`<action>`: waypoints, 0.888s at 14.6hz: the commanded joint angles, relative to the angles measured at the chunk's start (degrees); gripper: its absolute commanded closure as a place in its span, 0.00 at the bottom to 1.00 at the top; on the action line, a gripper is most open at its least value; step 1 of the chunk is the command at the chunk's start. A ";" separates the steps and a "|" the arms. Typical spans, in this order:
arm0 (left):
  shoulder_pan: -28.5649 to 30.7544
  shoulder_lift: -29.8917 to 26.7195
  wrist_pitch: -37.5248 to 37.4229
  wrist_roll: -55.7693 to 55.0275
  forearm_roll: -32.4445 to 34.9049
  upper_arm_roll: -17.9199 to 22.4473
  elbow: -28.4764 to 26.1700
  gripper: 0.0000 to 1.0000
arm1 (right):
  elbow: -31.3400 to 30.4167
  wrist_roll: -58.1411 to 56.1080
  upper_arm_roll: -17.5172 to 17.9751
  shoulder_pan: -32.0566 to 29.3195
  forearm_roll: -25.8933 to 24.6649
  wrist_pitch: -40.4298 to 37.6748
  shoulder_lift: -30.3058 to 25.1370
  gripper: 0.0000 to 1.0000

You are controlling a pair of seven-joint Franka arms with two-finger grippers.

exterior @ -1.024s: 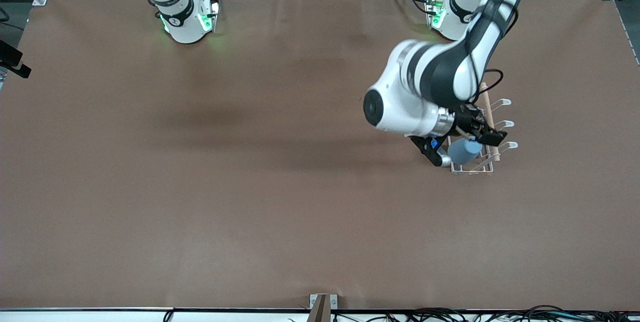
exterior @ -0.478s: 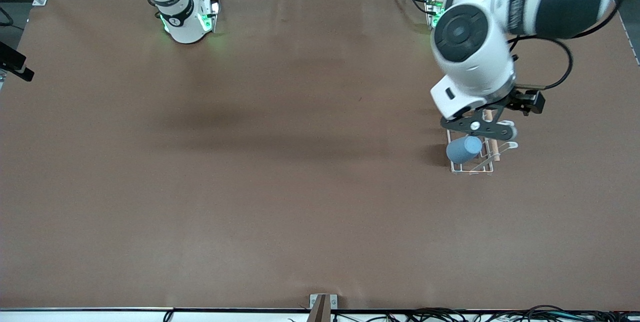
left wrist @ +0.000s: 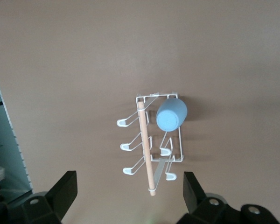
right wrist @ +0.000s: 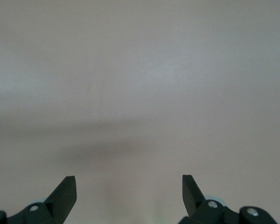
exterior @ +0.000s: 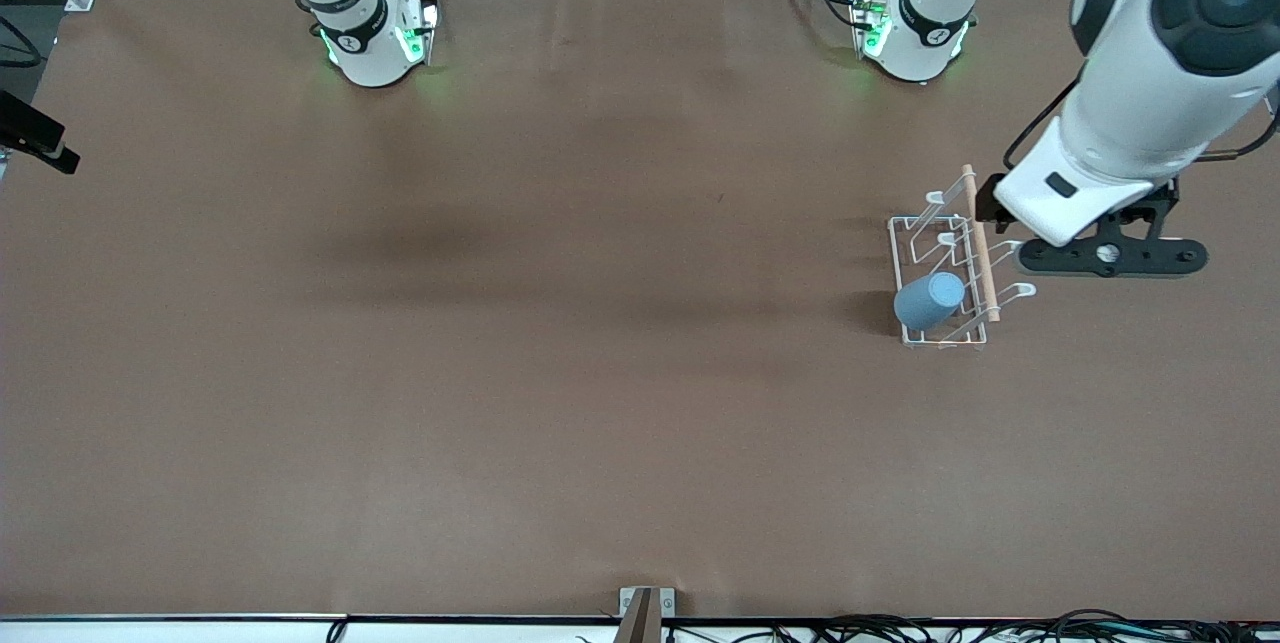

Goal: Hang cup on cup holder

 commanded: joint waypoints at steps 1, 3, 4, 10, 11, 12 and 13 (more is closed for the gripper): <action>2.65 -2.47 0.39 -1.23 -3.86 0.16 -0.20 0.00 | -1.69 0.50 -0.39 0.68 -0.02 0.42 -1.42 0.00; 5.46 -4.13 0.92 -2.02 -9.31 0.43 -0.73 0.00 | -1.78 0.50 -0.30 0.86 -0.11 0.69 -1.42 0.00; 6.43 -4.49 1.88 -2.46 -10.03 0.43 -0.99 0.00 | -1.69 0.50 -0.30 1.03 -0.02 0.86 -1.33 0.00; 9.34 -16.06 11.52 -2.73 -15.21 0.51 -17.28 0.00 | -1.43 0.77 -0.30 2.00 -0.02 2.09 -1.16 0.00; 9.52 -18.36 12.51 -2.72 -15.48 0.52 -20.21 0.00 | -1.52 0.77 -0.30 1.91 -0.02 2.27 -1.16 0.00; 9.61 -19.51 12.78 -2.72 -15.75 0.52 -21.81 0.00 | -1.52 0.77 -0.30 1.91 -0.02 2.18 -1.16 0.00; 9.96 -20.31 13.13 -2.81 -17.06 0.60 -22.95 0.00 | -1.52 0.77 -0.30 1.91 -0.02 2.18 -1.16 0.00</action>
